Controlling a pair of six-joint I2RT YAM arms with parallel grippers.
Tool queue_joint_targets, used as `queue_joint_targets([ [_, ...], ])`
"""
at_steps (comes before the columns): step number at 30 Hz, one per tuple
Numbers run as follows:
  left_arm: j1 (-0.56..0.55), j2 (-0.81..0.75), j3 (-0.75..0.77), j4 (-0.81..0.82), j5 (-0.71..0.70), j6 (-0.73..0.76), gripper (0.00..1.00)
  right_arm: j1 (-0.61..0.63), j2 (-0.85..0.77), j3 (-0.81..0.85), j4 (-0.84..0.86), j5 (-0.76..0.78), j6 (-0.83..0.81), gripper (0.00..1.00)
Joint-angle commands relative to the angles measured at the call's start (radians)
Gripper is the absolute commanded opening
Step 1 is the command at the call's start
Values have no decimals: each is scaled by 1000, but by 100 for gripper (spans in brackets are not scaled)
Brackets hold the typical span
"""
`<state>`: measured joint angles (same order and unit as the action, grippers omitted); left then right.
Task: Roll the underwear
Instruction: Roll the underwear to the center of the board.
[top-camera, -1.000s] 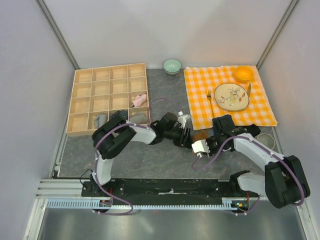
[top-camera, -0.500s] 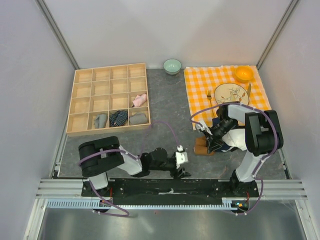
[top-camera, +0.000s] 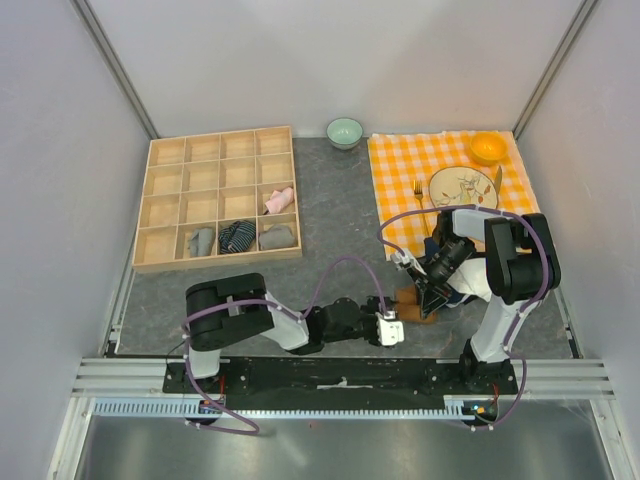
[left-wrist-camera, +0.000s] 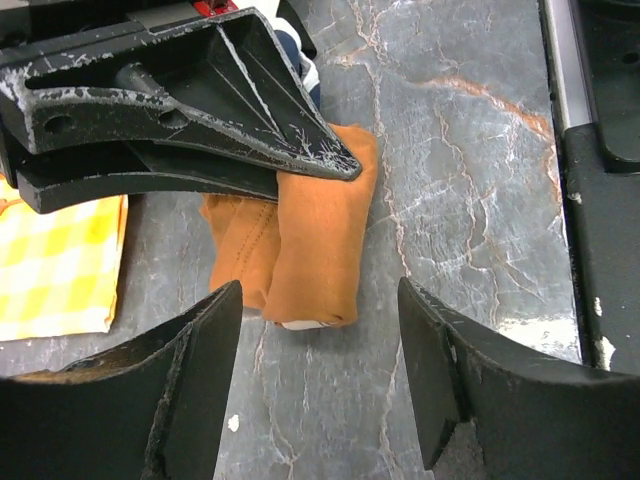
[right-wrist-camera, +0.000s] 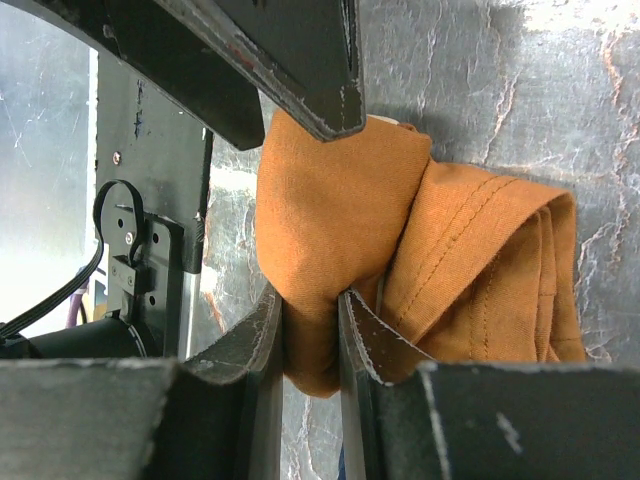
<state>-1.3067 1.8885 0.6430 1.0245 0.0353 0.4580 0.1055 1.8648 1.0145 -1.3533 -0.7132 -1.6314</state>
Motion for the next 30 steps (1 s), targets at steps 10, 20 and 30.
queue_joint_targets([
  [10, 9, 86, 221, -342, 76, 47, 13, 0, -21, -31, -15, 46, -28, 40],
  [20, 144, 109, 408, -849, 327, -396, 2, -174, -242, 64, 52, 40, 32, 66],
  [30, 279, 280, 604, -1135, 666, -650, 2, -355, -392, 17, -70, 43, -188, 66],
])
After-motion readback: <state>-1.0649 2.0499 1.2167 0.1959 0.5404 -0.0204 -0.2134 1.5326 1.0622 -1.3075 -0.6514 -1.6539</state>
